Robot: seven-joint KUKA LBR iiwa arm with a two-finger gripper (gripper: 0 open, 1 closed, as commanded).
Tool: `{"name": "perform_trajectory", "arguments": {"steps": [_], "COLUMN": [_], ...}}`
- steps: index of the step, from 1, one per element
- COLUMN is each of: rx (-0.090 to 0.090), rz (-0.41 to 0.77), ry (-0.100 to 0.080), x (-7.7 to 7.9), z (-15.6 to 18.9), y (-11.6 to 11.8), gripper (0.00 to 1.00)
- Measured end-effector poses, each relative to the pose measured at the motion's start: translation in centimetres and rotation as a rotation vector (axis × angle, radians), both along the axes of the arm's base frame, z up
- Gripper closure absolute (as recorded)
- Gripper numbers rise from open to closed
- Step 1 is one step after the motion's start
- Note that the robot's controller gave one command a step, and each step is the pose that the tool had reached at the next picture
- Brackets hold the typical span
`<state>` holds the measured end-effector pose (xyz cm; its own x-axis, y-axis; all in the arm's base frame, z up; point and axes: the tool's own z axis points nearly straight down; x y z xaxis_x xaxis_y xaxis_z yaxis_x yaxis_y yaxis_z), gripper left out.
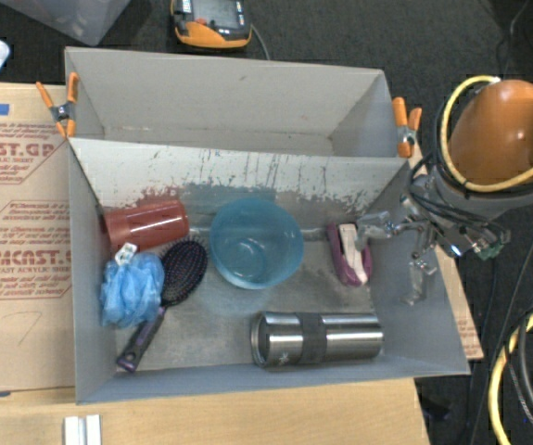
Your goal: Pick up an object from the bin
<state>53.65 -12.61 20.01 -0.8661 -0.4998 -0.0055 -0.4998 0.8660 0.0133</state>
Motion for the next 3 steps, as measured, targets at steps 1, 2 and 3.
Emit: {"name": "perform_trajectory", "arguments": {"steps": [1, 2, 3], "rx": [-0.014, -0.001, -0.013], "rz": [0.045, 0.276, 0.345], "ry": [-0.02, -0.009, -0.021], "x": [-2.1, 0.7, -4.9], "z": [2.5, -3.6, -1.6], "y": [-2.8, -1.1, -2.0], "gripper": [0.0, 0.0, 0.0]}}
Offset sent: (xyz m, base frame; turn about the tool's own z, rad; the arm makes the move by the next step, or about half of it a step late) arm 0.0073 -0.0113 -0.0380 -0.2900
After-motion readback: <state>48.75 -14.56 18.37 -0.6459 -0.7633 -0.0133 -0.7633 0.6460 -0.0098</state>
